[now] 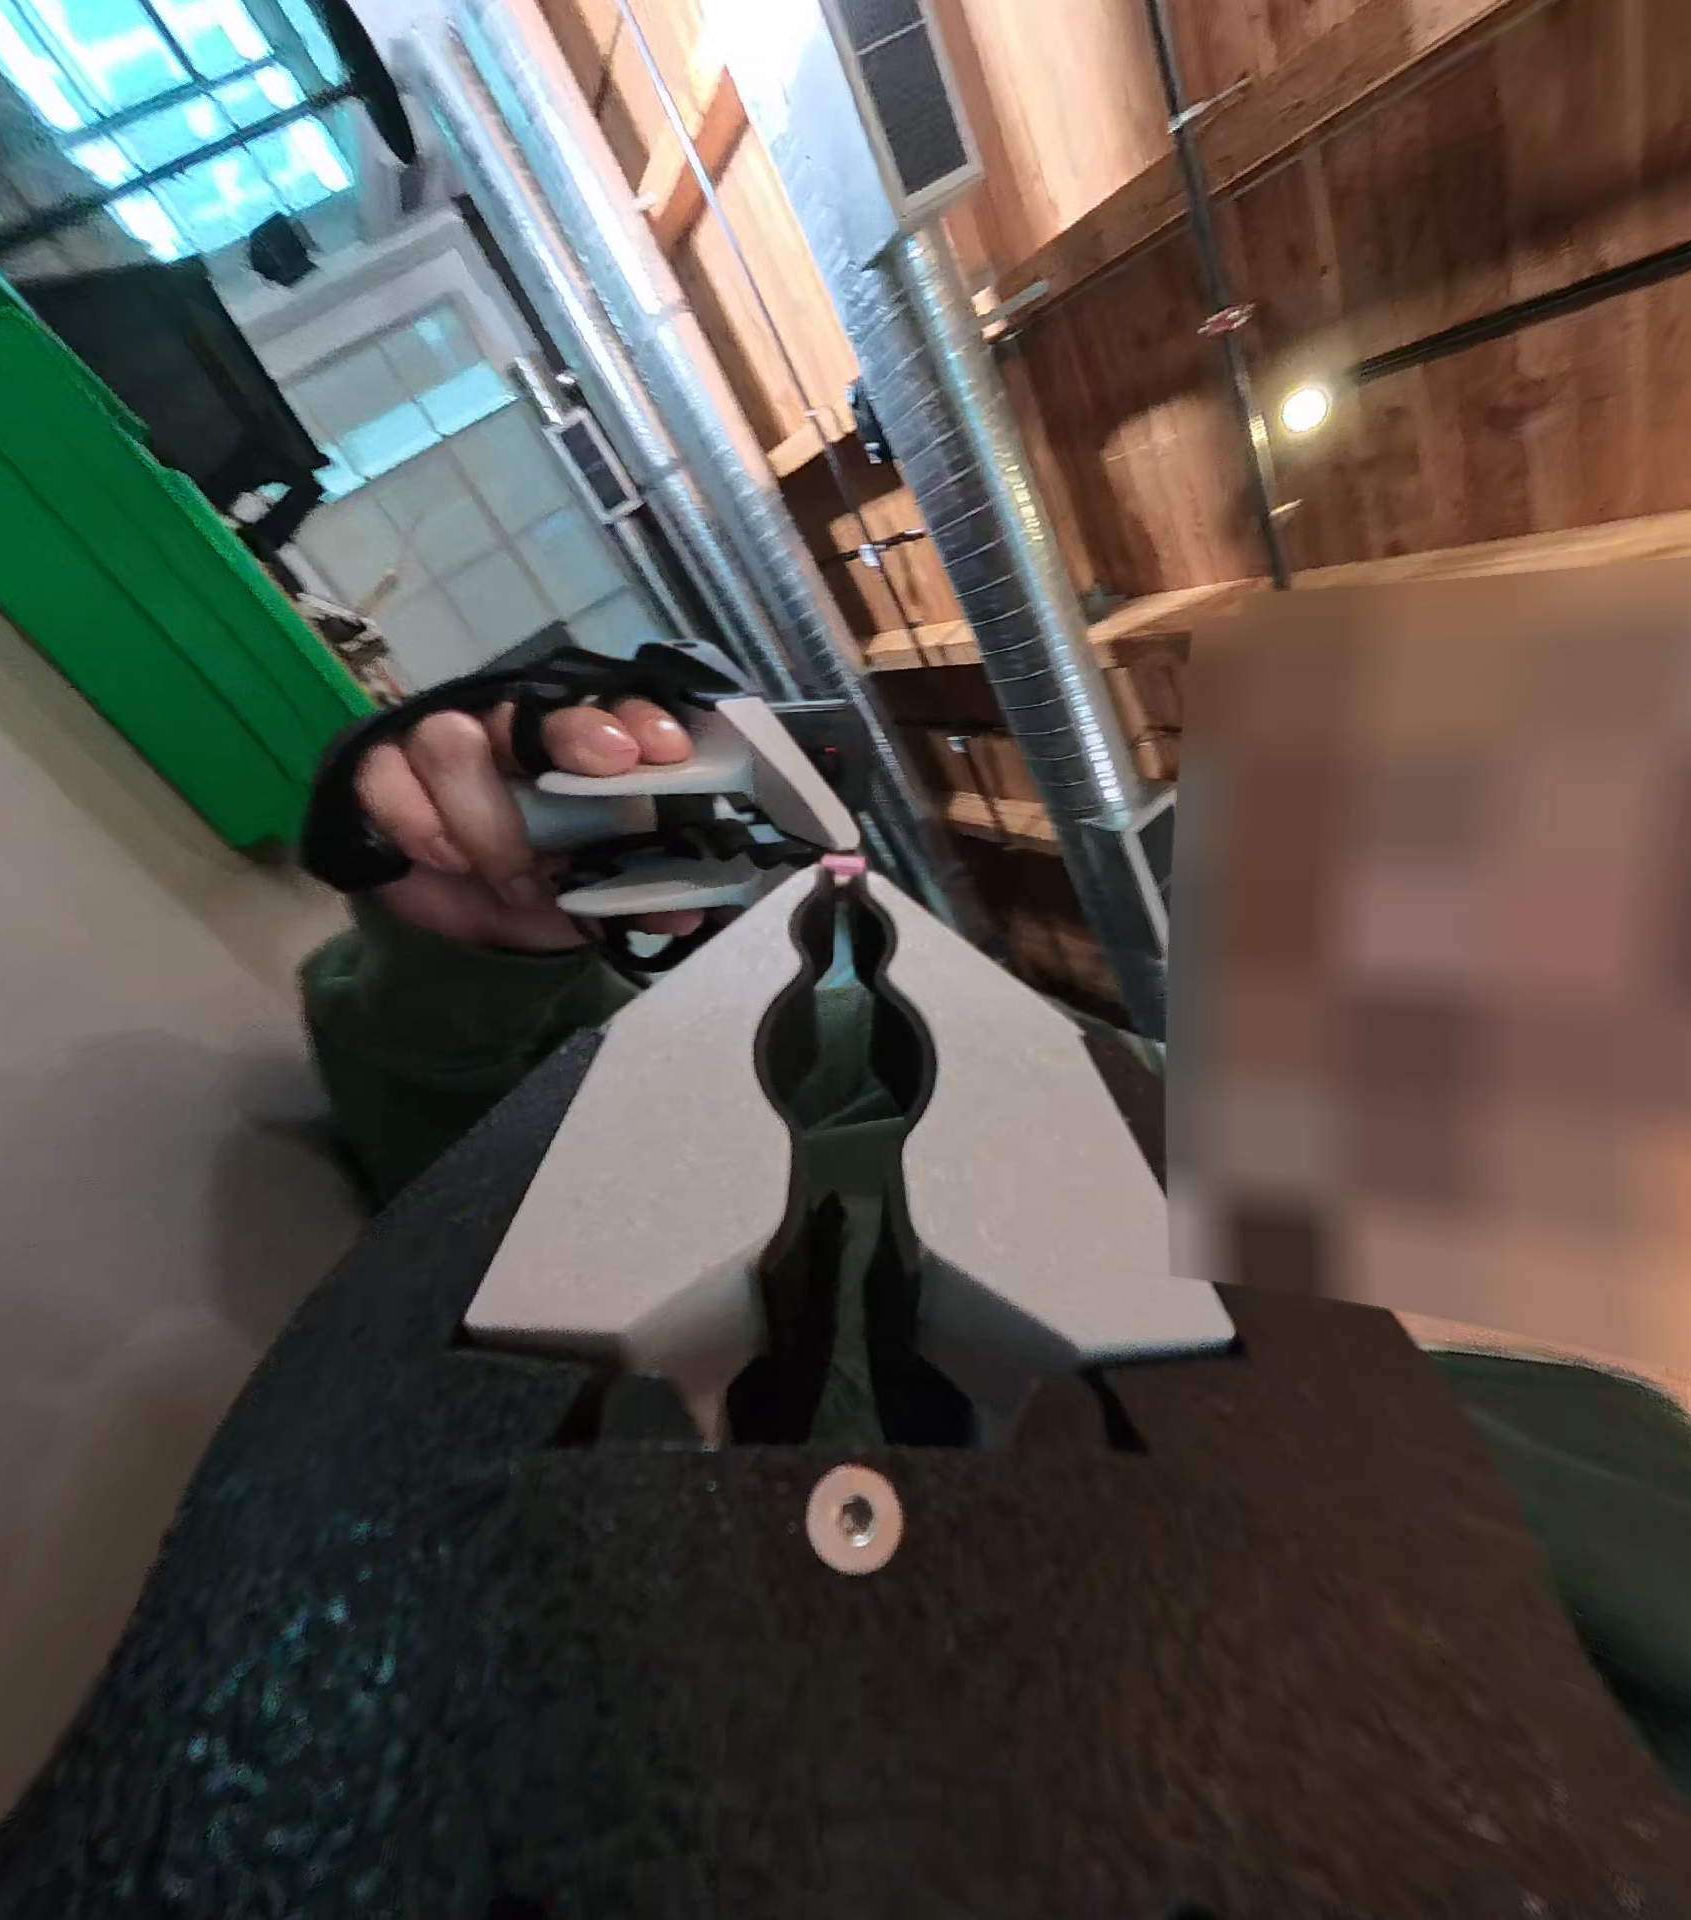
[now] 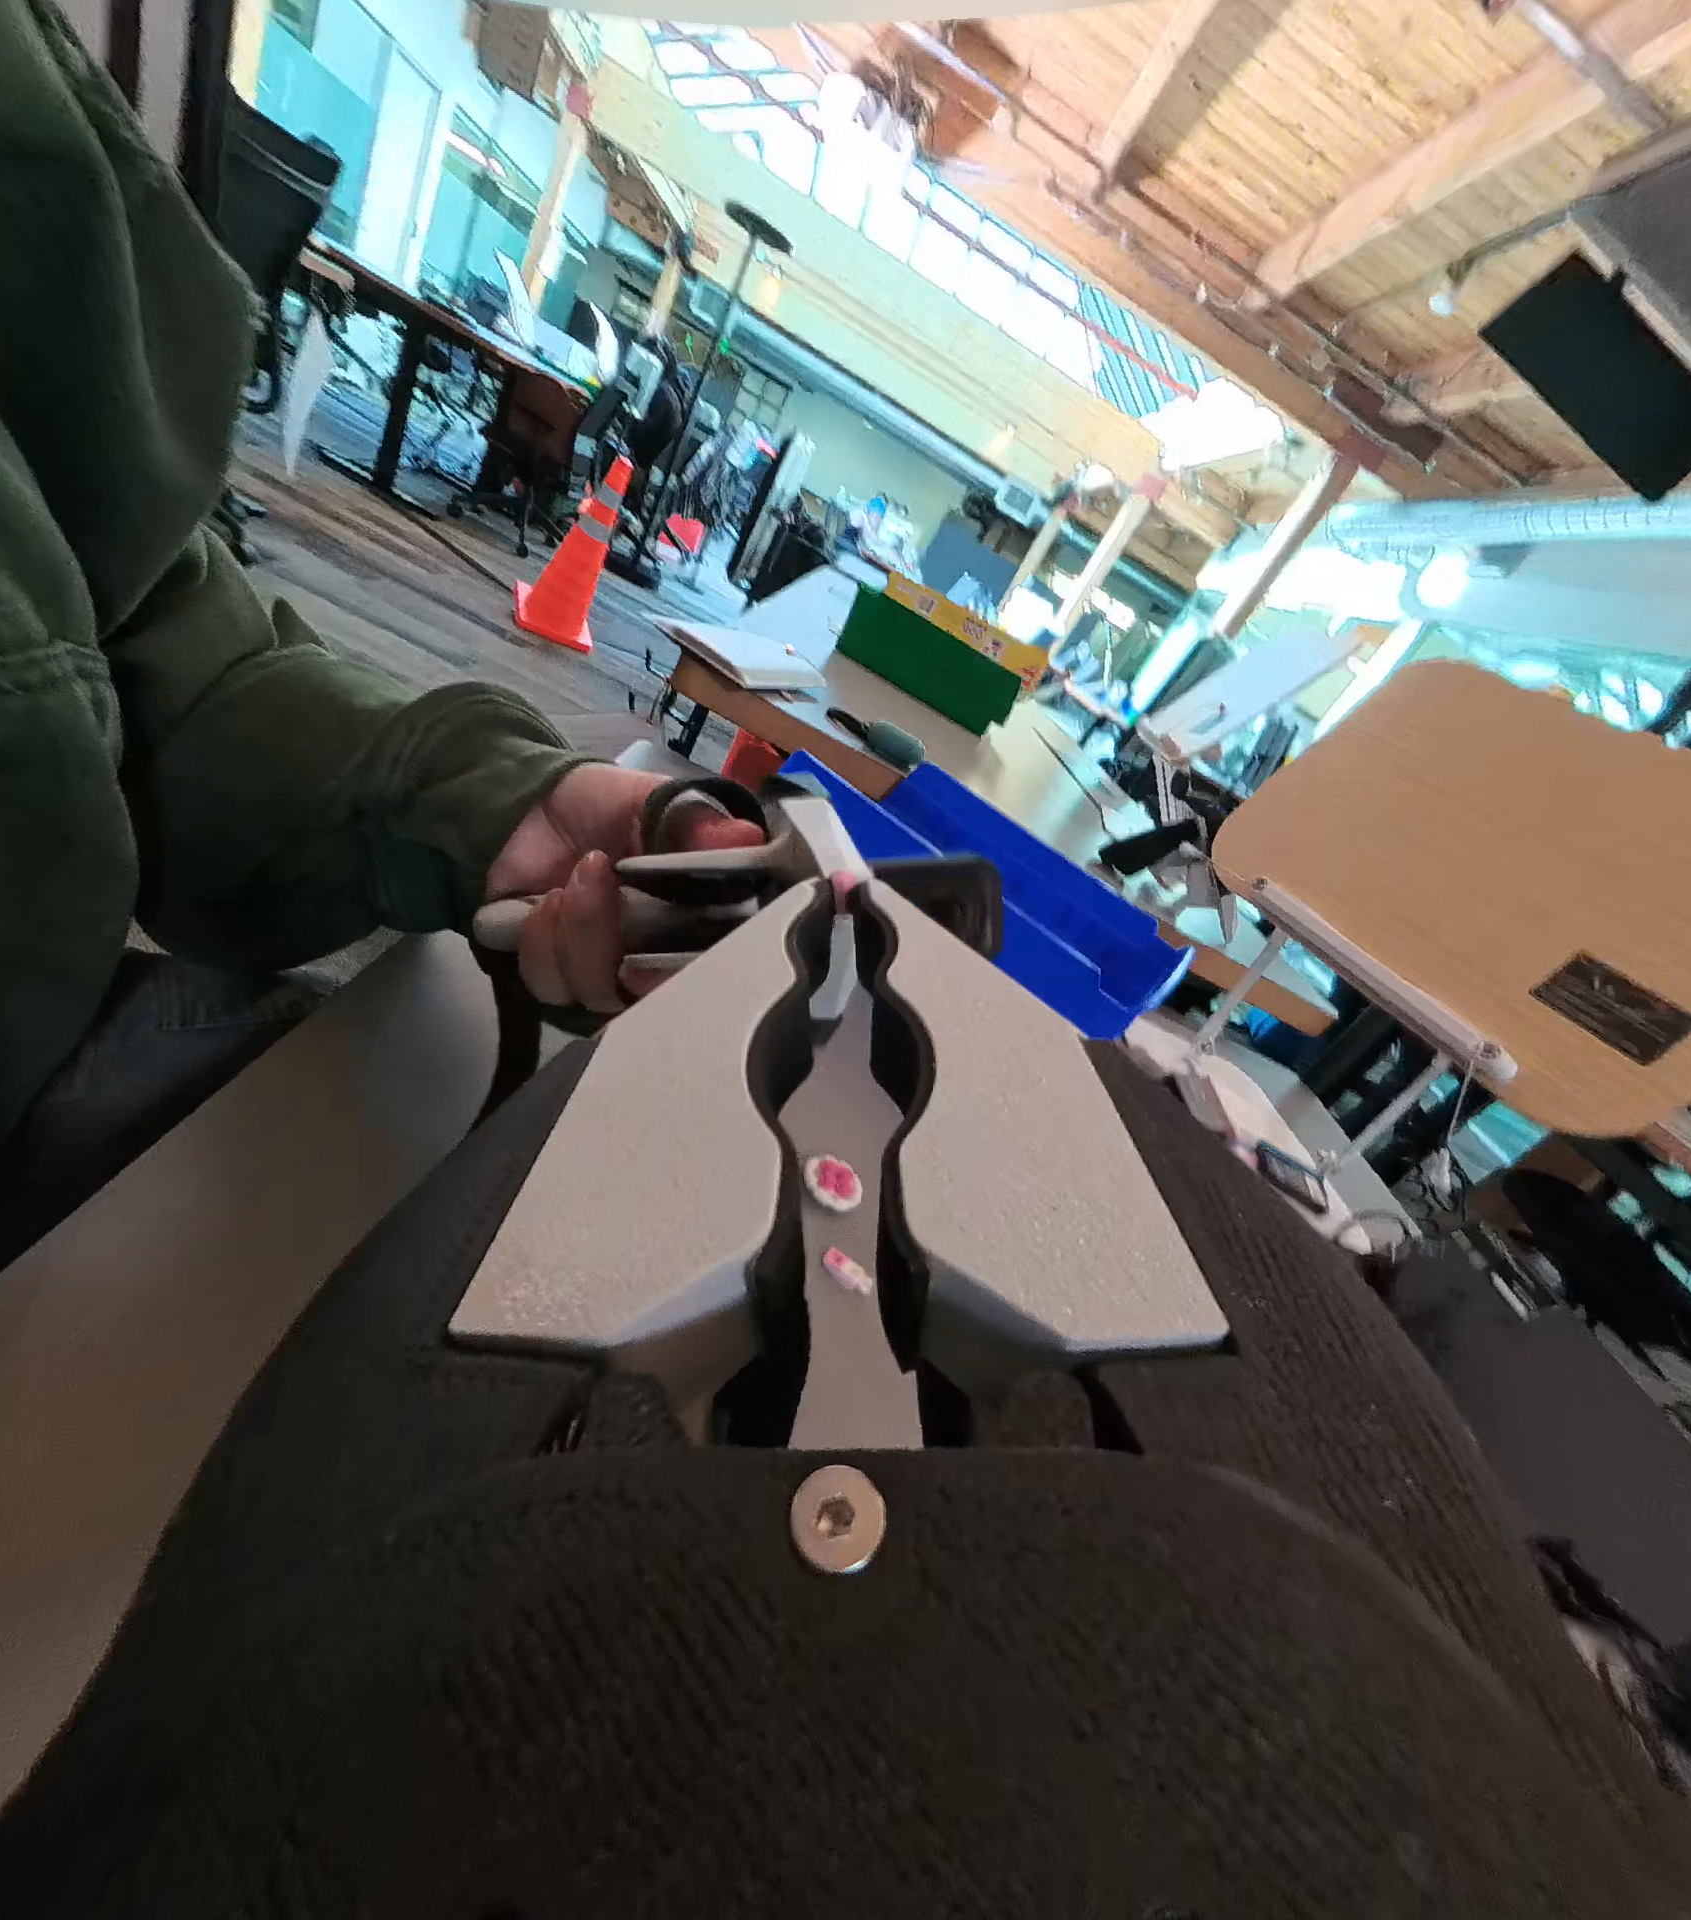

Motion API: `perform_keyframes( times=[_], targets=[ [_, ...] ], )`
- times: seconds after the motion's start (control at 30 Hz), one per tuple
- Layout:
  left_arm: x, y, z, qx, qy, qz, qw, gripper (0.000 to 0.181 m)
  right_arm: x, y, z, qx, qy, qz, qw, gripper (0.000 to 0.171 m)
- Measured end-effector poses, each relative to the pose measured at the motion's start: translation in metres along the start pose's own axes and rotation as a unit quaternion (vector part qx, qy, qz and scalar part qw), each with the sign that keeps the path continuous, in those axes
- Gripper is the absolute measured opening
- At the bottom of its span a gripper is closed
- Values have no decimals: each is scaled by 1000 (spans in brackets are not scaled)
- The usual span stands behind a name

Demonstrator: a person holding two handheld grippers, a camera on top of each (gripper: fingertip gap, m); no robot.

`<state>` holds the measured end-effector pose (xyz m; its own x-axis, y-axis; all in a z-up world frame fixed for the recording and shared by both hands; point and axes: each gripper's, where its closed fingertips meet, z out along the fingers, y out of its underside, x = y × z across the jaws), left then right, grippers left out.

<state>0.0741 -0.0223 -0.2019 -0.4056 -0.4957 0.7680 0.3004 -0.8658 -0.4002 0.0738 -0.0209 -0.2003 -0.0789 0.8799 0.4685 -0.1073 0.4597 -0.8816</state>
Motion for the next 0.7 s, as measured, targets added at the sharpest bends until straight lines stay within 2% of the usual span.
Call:
perform_keyframes(
  times=[0.03,0.1,0.13,0.2,0.3,0.47,0.57,0.63,0.7],
  targets=[
    [-3,-3,-2,6,-22,20,1000,1,5,6,0,-31,15,-4,999,3],
    [-16,-10,-10,12,-98,86,991,0,10,25,0,-128,38,-43,990,25],
    [-22,-13,-14,8,-139,118,983,0,10,34,0,-180,42,-66,981,28],
    [-29,-15,-20,-6,-197,165,966,0,10,50,-1,-270,47,-118,954,24],
    [-37,-13,-24,-31,-247,193,949,0,11,67,1,-362,50,-197,910,17],
    [-46,-9,-28,-48,-279,195,939,0,12,75,3,-425,42,-257,867,2],
    [-49,-9,-29,-55,-288,198,935,0,12,78,1,-456,37,-263,850,1],
    [-53,-7,-31,-78,-314,240,915,0,9,84,-1,-477,25,-220,851,1],
    [-59,-4,-34,-123,-354,329,867,0,4,90,-2,-481,-10,-155,863,1]
  ],
)
